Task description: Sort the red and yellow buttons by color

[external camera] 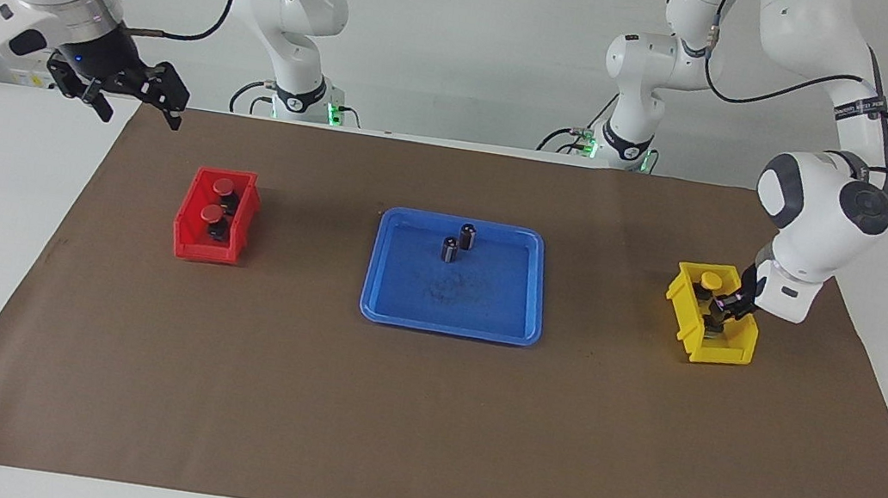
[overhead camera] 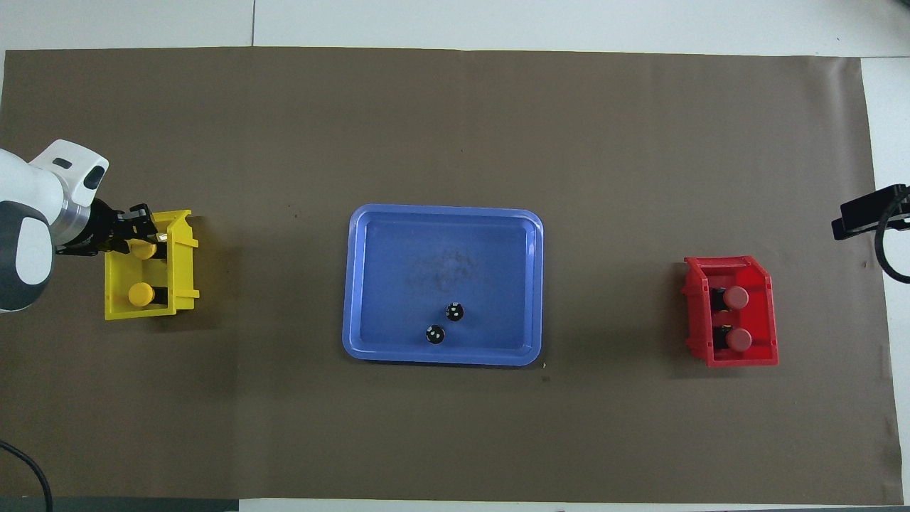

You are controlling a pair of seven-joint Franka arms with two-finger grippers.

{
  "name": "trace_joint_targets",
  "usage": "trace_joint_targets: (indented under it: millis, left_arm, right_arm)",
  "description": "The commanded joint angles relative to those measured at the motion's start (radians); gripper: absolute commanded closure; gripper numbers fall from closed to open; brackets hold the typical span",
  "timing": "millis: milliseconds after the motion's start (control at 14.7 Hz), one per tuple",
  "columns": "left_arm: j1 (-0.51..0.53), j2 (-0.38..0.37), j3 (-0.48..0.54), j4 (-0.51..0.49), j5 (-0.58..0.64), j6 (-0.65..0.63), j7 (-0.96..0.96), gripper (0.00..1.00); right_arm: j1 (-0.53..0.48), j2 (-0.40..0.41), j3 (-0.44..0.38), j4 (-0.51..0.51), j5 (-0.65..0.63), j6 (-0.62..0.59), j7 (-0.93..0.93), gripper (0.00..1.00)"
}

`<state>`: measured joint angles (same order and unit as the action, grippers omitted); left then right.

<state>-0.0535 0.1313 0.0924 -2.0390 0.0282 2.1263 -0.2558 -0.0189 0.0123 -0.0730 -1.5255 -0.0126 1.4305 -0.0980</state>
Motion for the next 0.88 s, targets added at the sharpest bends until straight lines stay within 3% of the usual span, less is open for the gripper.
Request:
trace_joint_targets:
  millis: [0,136,204,340,680,816]
  left_arm:
    - [0.026,-0.010,-0.008,-0.026,0.022,0.034,0.009,0.53]
    - [0.024,-0.007,-0.006,-0.011,0.022,0.017,0.007,0.51]
    - [0.023,-0.007,-0.006,0.005,0.022,-0.003,0.007,0.40]
    - [0.015,-0.006,-0.006,0.078,0.022,-0.075,0.007,0.00]
    - [-0.041,-0.012,-0.014,0.219,0.022,-0.233,0.003,0.00]
    - [-0.075,-0.059,-0.014,0.265,0.024,-0.320,0.010,0.00]
  right_arm:
    - [-0.006,-0.018,0.006,-0.019,0.003,-0.007,0.017,0.00]
    - [-0.006,-0.018,0.006,-0.019,0.003,-0.007,0.017,0.00]
    - [-0.004,-0.018,0.006,-0.019,0.003,-0.007,0.017,0.00]
    - [-0.006,-0.018,0.006,-0.019,0.005,-0.007,0.017,0.00]
    - [-0.006,-0.018,0.006,-0.019,0.005,-0.007,0.017,0.00]
    - [-0.006,-0.018,0.006,-0.019,0.005,-0.007,0.017,0.00]
